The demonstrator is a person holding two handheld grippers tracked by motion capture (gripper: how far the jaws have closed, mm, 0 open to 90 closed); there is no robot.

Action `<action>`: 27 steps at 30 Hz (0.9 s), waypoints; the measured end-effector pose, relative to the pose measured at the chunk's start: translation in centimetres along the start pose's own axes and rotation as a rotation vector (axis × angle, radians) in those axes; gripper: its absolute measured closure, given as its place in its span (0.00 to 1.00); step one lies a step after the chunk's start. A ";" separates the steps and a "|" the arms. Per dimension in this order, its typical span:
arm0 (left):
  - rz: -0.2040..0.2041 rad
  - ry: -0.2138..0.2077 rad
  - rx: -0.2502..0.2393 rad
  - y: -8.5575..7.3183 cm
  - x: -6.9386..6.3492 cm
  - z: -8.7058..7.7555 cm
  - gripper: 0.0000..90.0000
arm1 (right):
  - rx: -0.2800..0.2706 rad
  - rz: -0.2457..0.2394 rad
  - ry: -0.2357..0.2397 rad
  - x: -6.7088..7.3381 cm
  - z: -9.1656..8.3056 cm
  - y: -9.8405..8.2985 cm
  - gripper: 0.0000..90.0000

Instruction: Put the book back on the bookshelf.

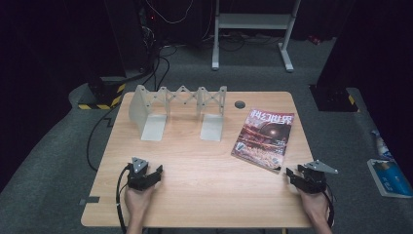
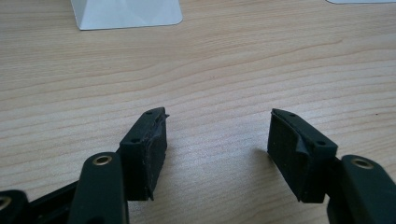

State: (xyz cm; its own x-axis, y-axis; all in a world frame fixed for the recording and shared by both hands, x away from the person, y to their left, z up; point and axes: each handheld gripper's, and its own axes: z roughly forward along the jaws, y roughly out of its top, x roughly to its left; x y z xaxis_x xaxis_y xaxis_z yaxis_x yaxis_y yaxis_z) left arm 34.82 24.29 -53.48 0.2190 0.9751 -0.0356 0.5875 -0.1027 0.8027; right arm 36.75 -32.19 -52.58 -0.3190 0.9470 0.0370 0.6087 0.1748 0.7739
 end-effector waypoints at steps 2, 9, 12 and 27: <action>-0.001 0.001 -0.003 0.0 0.0 0.0 0.42 | 0.003 0.002 0.002 0.0 0.0 0.1 0.51; 0.001 0.001 -0.002 0.0 0.0 0.0 0.42 | -0.012 0.020 0.010 0.1 0.0 0.6 0.53; 0.001 0.000 0.000 0.0 0.0 0.0 0.42 | -0.016 0.030 0.022 0.2 0.1 0.8 0.53; -0.008 0.007 -0.001 0.1 0.1 0.1 0.42 | -0.030 0.056 0.041 0.5 0.6 3.0 0.52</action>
State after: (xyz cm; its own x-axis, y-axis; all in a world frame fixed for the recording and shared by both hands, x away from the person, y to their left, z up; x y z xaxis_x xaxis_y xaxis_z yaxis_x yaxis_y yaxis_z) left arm 34.91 24.35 -53.48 0.2088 0.9772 -0.0378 0.5888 -0.0947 0.8027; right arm 38.86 -31.05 -50.64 -0.3145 0.9433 0.1062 0.6047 0.1129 0.7884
